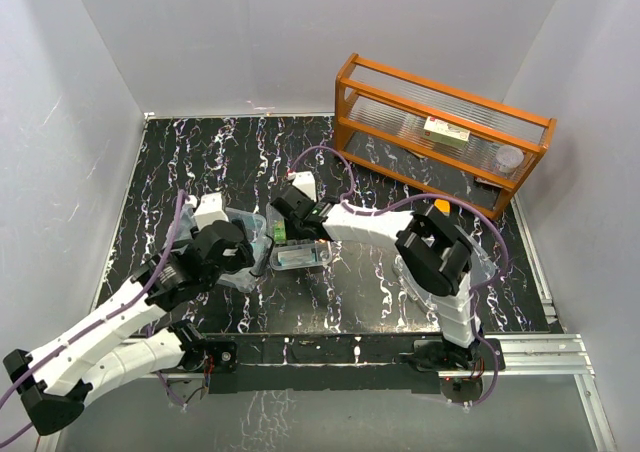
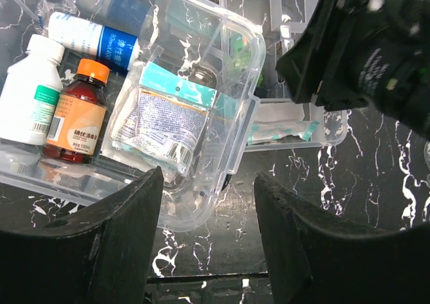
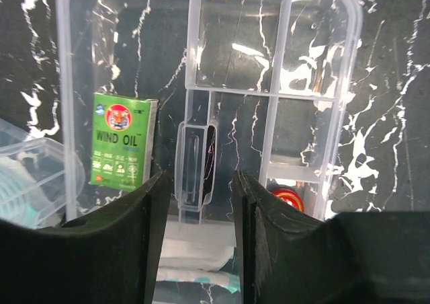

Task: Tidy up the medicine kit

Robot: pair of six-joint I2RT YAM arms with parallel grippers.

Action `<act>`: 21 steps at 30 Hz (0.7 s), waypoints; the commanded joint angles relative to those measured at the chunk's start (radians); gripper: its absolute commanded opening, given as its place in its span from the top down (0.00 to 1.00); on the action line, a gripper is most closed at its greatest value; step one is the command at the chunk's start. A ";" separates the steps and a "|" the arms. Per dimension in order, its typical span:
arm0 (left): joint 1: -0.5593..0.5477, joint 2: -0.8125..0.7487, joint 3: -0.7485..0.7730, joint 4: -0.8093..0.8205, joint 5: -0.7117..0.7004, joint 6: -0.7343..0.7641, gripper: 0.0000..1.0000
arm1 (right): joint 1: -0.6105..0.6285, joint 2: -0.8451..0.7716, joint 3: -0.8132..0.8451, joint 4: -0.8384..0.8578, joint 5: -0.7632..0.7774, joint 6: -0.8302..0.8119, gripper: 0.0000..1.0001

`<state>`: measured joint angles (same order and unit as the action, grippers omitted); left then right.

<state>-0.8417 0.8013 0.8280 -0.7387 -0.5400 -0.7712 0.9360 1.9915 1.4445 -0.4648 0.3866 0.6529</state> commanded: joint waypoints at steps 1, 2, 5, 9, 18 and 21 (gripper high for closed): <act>-0.002 -0.052 -0.011 -0.031 -0.056 -0.031 0.45 | 0.004 0.037 0.048 0.027 -0.015 -0.009 0.59; -0.002 -0.056 -0.013 -0.031 -0.055 -0.031 0.45 | 0.003 0.046 0.053 0.026 -0.019 -0.012 0.59; -0.001 -0.060 -0.016 -0.031 -0.050 -0.031 0.44 | 0.003 0.070 0.074 0.009 -0.004 -0.013 0.59; -0.002 -0.056 -0.020 -0.026 -0.042 -0.030 0.44 | 0.003 0.090 0.082 0.002 0.018 -0.015 0.59; -0.001 -0.045 -0.041 0.031 0.006 0.028 0.42 | -0.008 0.128 0.083 -0.020 0.089 -0.015 0.78; -0.001 -0.028 -0.050 0.069 0.049 0.068 0.40 | -0.014 0.093 0.054 -0.018 0.103 -0.026 0.87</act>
<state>-0.8417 0.7593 0.7914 -0.7227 -0.5346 -0.7605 0.9340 2.1014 1.5093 -0.4721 0.4274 0.6346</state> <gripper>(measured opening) 0.591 0.250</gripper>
